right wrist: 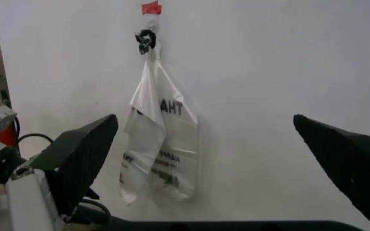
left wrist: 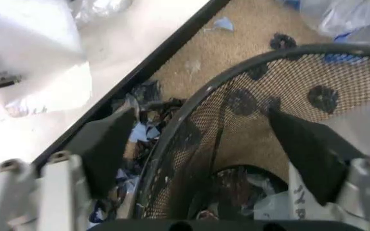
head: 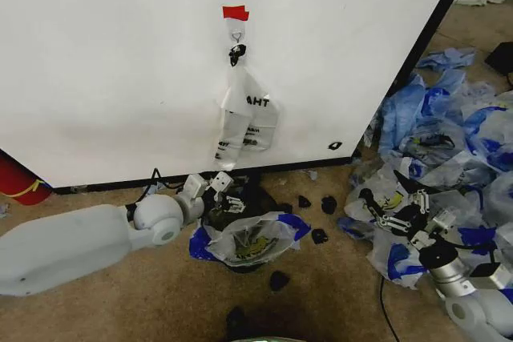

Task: Pick up the garbage bag from the wall and place it over the trash bin.

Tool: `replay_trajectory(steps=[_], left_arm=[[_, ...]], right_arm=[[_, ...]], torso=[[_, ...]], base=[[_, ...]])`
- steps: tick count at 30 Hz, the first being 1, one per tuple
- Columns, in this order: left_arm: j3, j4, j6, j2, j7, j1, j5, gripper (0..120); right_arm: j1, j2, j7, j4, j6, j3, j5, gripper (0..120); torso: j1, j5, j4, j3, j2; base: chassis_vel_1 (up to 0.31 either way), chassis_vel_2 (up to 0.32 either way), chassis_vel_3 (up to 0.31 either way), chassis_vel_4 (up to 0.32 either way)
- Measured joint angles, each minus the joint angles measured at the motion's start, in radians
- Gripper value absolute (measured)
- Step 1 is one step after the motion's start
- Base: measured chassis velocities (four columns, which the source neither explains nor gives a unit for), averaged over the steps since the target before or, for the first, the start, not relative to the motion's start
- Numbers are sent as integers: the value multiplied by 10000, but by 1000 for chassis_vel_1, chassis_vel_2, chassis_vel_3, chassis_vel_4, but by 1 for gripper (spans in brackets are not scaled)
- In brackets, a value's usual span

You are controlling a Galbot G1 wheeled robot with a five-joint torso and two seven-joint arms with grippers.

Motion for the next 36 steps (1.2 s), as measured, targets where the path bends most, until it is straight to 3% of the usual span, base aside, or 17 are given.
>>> replay_trajectory(steps=[4, 8, 10, 16, 18, 21, 28, 32, 36], left_arm=[[195, 22, 114, 54, -64, -110, 3, 69], [342, -75, 353, 238, -383, -273, -140, 49], [354, -80, 356, 246, -386, -292, -148, 47], [788, -221, 365, 348, -386, -670, -204, 19], [822, -235, 365, 351, -387, -678, -203, 17], [993, -293, 350, 350, -447, -682, -192, 5], [964, -457, 240, 392, -742, -531, -406, 3], [392, -907, 242, 580, -1194, -164, -818, 3], [-1034, -1718, 296, 890, -2076, 648, -1766, 3]], right_arm=[[-34, 41, -63, -46, 32, -7, -18, 100], [-60, 118, -158, -144, 75, -46, -64, 100], [-58, 128, -162, -155, 81, -56, -71, 100], [-20, 263, -186, -194, 126, -277, -244, 100], [-22, 269, -186, -184, 128, -292, -254, 100], [-58, 269, -186, -159, 147, -312, -281, 100], [-232, 294, -319, -208, 203, -243, -283, 100], [-198, 306, -377, -286, 216, -279, -284, 100], [-63, 257, -380, -287, 216, -379, -263, 100]], torso=[[0, 2, 0, 0, 0], [0, 0, 3, 0, 0], [0, -1, 3, 0, 0], [0, 3, 1, -1, 0], [-1, 3, 1, -1, 0], [-1, -4, 1, -2, 0], [-1, 0, -1, -2, 0], [-1, 1, 0, 0, 0], [-1, 2, 1, 0, 0]], base=[[0, 0, 0, 0], [0, 0, 0, 0], [0, 0, 0, 0], [0, 0, 0, 0], [0, 0, 0, 0], [0, 0, 0, 0], [0, 0, 0, 0], [0, 0, 0, 0], [0, 0, 0, 0]])
